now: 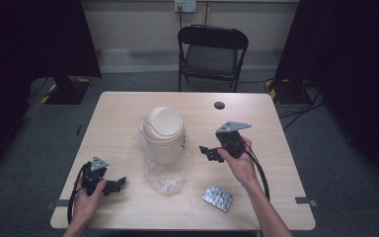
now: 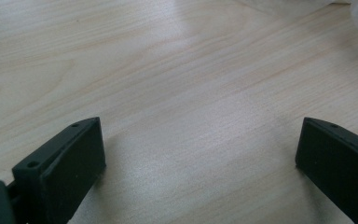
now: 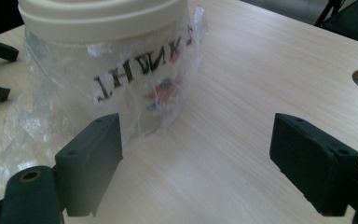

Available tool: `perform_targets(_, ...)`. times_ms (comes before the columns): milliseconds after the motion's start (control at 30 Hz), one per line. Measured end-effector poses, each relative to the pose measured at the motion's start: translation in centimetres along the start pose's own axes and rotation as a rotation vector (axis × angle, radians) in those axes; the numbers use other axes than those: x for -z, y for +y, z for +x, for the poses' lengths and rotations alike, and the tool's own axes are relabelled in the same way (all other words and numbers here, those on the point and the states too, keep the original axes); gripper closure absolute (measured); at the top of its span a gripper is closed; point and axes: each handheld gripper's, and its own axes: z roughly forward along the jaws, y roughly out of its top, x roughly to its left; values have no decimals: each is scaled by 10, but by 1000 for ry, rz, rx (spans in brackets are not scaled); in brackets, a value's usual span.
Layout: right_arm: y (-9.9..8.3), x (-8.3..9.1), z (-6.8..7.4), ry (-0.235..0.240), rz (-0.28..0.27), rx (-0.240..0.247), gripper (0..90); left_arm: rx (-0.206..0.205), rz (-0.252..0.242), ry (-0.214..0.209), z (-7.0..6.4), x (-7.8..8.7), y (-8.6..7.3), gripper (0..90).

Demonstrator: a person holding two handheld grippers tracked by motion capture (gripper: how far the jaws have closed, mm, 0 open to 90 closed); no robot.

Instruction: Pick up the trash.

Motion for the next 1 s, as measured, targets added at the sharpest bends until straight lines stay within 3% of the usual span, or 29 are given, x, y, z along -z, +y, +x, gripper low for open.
perform_targets(300,36,-20,14,59,-17,29,175,1,0,-1,0,0,0,9)
perform_targets(633,70,-36,15,65,-13,62,187,-3,1,1,0,0,0,9)
perform_targets(800,80,-43,14,71,-17,64,189,0,0,0,0,0,0,9)
perform_targets(1000,86,-58,10,89,-18,29,190,2,0,-1,0,0,0,9)
